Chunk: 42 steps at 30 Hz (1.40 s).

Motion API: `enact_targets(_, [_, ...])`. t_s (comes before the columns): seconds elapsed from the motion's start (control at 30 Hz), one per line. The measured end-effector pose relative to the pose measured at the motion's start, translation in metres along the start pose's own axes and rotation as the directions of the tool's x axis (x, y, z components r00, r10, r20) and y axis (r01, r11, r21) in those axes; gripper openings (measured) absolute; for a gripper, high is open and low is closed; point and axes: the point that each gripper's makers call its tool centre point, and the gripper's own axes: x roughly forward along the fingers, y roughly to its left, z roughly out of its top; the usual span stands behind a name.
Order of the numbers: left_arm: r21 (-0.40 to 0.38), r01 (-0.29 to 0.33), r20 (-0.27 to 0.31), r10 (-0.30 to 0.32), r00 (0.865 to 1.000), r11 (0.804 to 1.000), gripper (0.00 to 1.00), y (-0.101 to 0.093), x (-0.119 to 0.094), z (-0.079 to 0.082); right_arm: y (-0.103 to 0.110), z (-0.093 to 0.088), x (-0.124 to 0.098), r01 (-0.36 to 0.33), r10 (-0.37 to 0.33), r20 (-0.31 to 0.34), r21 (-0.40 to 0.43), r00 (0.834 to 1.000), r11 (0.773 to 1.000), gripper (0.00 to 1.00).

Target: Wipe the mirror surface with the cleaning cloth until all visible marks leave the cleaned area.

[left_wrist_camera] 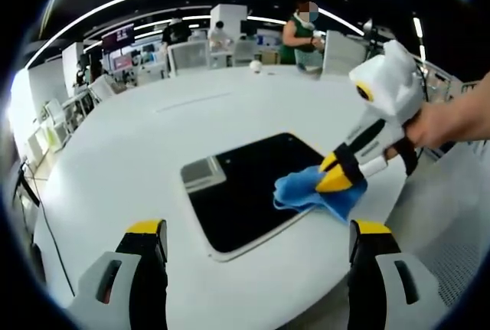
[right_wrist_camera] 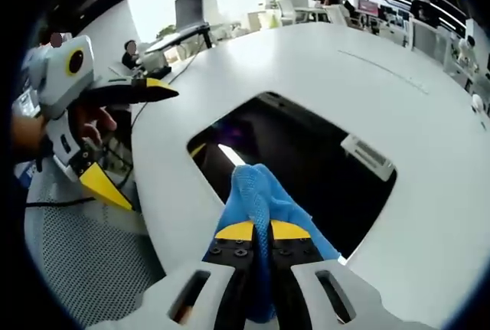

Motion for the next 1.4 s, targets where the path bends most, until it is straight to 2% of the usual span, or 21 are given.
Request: enact_targets(1.4, [0.003,0.005,-0.008,-0.005,1.000,1.000,1.00,-0.0010,0.0002,-0.0014,0.0006,-0.0064,-0.0065,-0.052,0.052,-0.001,0.003,0.999,0.999,0.00])
